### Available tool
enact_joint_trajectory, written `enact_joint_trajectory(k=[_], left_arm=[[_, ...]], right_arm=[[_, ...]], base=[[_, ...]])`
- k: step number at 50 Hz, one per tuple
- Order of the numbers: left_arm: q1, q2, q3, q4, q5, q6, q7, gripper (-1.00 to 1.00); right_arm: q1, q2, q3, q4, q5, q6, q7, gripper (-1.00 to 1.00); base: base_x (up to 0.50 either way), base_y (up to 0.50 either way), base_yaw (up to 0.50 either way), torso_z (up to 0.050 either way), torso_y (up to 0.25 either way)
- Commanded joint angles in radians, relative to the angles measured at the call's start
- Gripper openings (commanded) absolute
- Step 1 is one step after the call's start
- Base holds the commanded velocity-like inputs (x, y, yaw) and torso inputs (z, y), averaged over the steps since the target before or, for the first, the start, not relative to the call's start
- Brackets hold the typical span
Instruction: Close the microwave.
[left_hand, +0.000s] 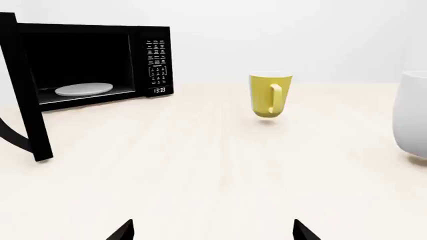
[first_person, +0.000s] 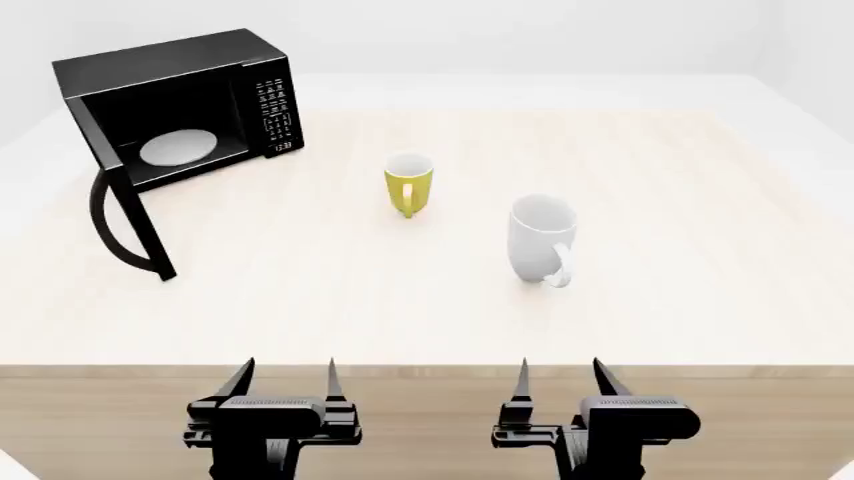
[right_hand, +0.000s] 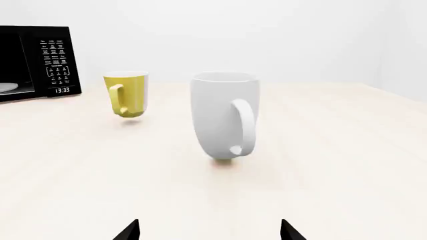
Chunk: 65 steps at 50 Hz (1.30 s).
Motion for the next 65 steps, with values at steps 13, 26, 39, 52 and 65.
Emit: enact_joint_trajectory(k=[13, 26, 39, 52, 65], left_arm=[[0.007, -0.049, 0.060, 0.005, -0.043, -0.003, -0.059, 1.00], [0.041, -0.082, 0.085, 0.120, -0.067, -0.086, -0.075, 1.00], [0.076, -0.114, 0.089, 0.254, -0.084, -0.170, -0.101, 1.00], [0.124, -0.145, 0.093, 0.432, -0.104, -0.267, -0.121, 1.00], [0.147, -0.169, 0.093, 0.523, -0.114, -0.315, -0.138, 1.00]], right_arm=[[-0.009, 0.047, -0.048, -0.044, 0.074, 0.022, 0.049, 1.00], [-0.036, 0.077, -0.072, -0.168, 0.089, 0.125, 0.088, 1.00], [-0.064, 0.104, -0.096, -0.283, 0.109, 0.214, 0.104, 1.00], [-0.114, 0.136, -0.107, -0.468, 0.134, 0.309, 0.127, 1.00], [-0.136, 0.155, -0.115, -0.547, 0.152, 0.339, 0.140, 1.00]], base=[[0.00, 0.00, 0.00, 0.000, 0.000], [0.00, 0.00, 0.00, 0.000, 0.000], [0.00, 0.00, 0.00, 0.000, 0.000], [0.00, 0.00, 0.00, 0.000, 0.000], [0.00, 0.00, 0.00, 0.000, 0.000]])
